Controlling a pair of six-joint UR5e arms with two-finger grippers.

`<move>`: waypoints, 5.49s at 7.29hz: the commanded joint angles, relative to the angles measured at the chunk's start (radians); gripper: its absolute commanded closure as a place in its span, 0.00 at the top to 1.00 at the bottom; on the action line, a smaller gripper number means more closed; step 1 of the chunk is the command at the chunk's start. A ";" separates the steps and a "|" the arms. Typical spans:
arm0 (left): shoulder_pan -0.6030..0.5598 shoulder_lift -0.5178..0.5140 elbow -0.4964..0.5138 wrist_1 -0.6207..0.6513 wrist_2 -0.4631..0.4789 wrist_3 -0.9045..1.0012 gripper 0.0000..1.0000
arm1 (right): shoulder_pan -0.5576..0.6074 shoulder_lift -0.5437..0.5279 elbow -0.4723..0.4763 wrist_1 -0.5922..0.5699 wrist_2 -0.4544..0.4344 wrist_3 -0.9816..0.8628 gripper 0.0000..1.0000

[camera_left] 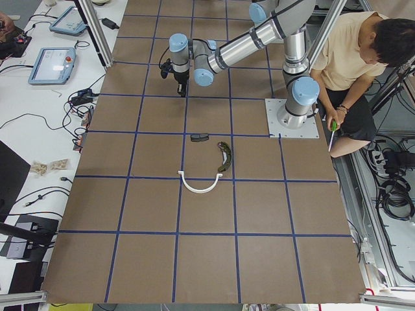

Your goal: Place bearing gear from tray to pile

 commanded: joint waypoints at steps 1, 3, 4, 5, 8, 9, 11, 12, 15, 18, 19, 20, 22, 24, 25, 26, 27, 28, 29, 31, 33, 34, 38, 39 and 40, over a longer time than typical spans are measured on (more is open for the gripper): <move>0.198 0.039 -0.009 -0.008 0.009 0.229 0.04 | 0.002 -0.007 -0.008 0.006 -0.008 0.028 0.09; 0.407 0.022 -0.015 -0.005 0.006 0.384 0.05 | 0.004 -0.009 -0.010 0.007 -0.011 0.028 0.09; 0.455 0.013 -0.018 -0.005 0.005 0.410 0.06 | 0.004 -0.009 -0.008 0.007 -0.011 0.028 0.09; 0.475 0.013 -0.033 0.007 0.009 0.489 0.06 | 0.004 -0.009 -0.008 0.004 -0.011 0.029 0.23; 0.578 0.007 -0.066 0.012 -0.003 0.540 0.89 | 0.006 -0.006 -0.008 0.003 -0.003 0.029 0.74; 0.578 0.013 -0.066 0.003 0.003 0.542 1.00 | 0.007 -0.004 -0.010 0.001 -0.002 0.028 0.76; 0.544 0.077 -0.053 -0.099 0.001 0.525 1.00 | 0.007 -0.003 -0.010 0.001 0.000 0.028 0.78; 0.499 0.118 -0.029 -0.121 -0.002 0.484 1.00 | 0.009 -0.003 -0.008 0.001 0.000 0.029 0.78; 0.215 0.211 0.145 -0.409 0.012 0.146 1.00 | 0.009 0.008 -0.010 0.001 0.001 0.028 0.78; -0.020 0.241 0.294 -0.584 0.011 -0.244 1.00 | 0.010 0.014 -0.010 -0.009 0.001 0.029 0.64; -0.074 0.261 0.327 -0.630 0.012 -0.310 1.00 | 0.010 0.020 -0.010 -0.043 0.003 0.029 0.64; -0.123 0.283 0.350 -0.646 0.012 -0.381 1.00 | 0.012 0.023 -0.010 -0.045 0.003 0.028 0.64; -0.183 0.339 0.344 -0.648 0.017 -0.409 1.00 | 0.016 0.025 -0.010 -0.048 0.017 0.028 0.53; -0.183 0.378 0.316 -0.649 0.027 -0.375 1.00 | 0.016 0.025 -0.010 -0.048 0.015 0.022 0.27; -0.192 0.389 0.291 -0.649 0.021 -0.377 1.00 | 0.018 0.023 -0.011 -0.048 0.015 0.022 0.15; -0.183 0.415 0.257 -0.642 0.024 -0.363 1.00 | 0.019 0.017 -0.011 -0.045 0.015 0.025 0.11; -0.142 0.419 0.270 -0.639 0.023 -0.330 1.00 | 0.041 -0.016 -0.011 -0.033 0.012 0.029 0.11; -0.113 0.416 0.267 -0.645 0.018 -0.328 1.00 | 0.091 -0.093 -0.005 0.028 0.000 0.078 0.11; -0.111 0.409 0.270 -0.643 0.014 -0.331 1.00 | 0.149 -0.186 -0.002 0.176 -0.002 0.232 0.11; -0.112 0.412 0.270 -0.643 0.011 -0.331 1.00 | 0.296 -0.318 0.001 0.378 -0.002 0.494 0.11; -0.112 0.420 0.261 -0.639 0.012 -0.326 1.00 | 0.503 -0.389 0.006 0.510 0.018 0.865 0.11; -0.111 0.420 0.261 -0.637 0.011 -0.326 1.00 | 0.653 -0.391 0.010 0.518 0.040 1.102 0.11; -0.112 0.419 0.266 -0.632 0.012 -0.326 1.00 | 1.118 -0.226 0.004 0.228 0.219 1.924 0.11; -0.112 0.426 0.260 -0.632 0.014 -0.326 1.00 | 1.207 -0.142 0.003 0.101 0.231 2.036 0.11; -0.112 0.430 0.254 -0.632 0.012 -0.326 1.00 | 1.264 -0.059 -0.005 -0.055 0.233 2.191 0.12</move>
